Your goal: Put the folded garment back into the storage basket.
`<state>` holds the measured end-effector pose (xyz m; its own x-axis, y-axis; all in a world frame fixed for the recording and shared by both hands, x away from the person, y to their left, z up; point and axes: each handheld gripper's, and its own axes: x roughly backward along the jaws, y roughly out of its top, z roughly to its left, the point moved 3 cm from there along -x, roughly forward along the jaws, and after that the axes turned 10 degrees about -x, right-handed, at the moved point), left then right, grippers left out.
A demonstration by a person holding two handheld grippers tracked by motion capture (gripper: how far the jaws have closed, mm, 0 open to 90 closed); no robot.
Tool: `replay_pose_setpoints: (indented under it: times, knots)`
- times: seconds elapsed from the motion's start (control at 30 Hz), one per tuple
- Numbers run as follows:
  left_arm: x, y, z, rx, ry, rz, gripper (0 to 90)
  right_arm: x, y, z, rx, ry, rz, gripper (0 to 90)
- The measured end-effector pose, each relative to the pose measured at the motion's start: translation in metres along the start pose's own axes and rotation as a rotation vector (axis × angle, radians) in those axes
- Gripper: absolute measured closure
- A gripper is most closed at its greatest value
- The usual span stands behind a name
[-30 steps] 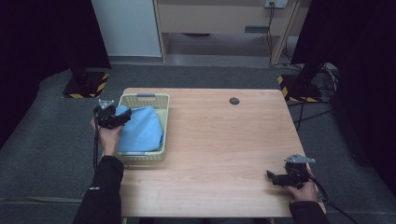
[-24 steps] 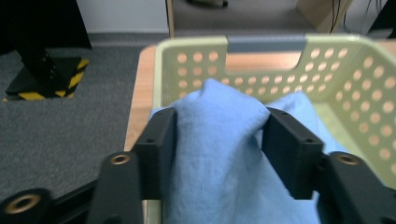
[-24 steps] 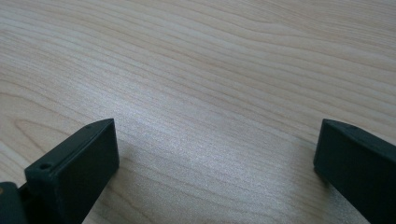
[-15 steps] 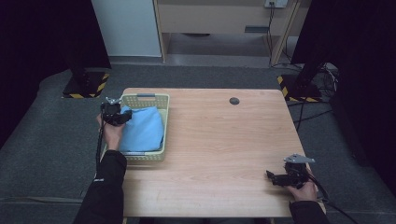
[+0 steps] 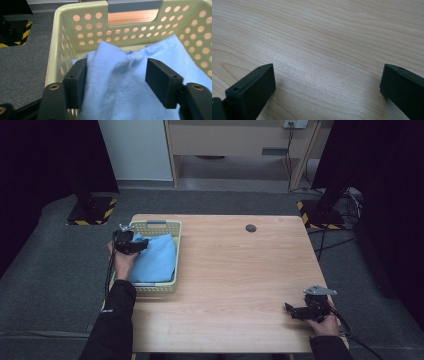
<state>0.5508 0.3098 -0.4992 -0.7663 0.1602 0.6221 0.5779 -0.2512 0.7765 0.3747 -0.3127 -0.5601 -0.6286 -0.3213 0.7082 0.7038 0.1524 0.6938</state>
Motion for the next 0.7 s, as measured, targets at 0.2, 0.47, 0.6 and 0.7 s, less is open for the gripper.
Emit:
replay_pose_setpoints:
  times: [0.2,0.47,0.6,0.7]
  knots:
    - [0.011,0.006,-0.008,-0.004,0.0,-0.01,27.1,0.0,0.0,0.0,0.001,0.001,0.0,0.2]
    - [0.028,0.014,-0.011,-0.022,0.034,-0.148,23.6,0.0,0.0,0.0,0.007,0.003,-0.002,0.2]
    - [0.036,0.017,-0.017,-0.028,0.013,-0.161,21.9,0.0,0.0,0.0,0.008,0.004,-0.002,0.2]
    - [0.047,0.017,-0.024,-0.007,-0.003,-0.187,20.5,0.0,0.0,0.0,0.007,0.004,-0.002,0.2]
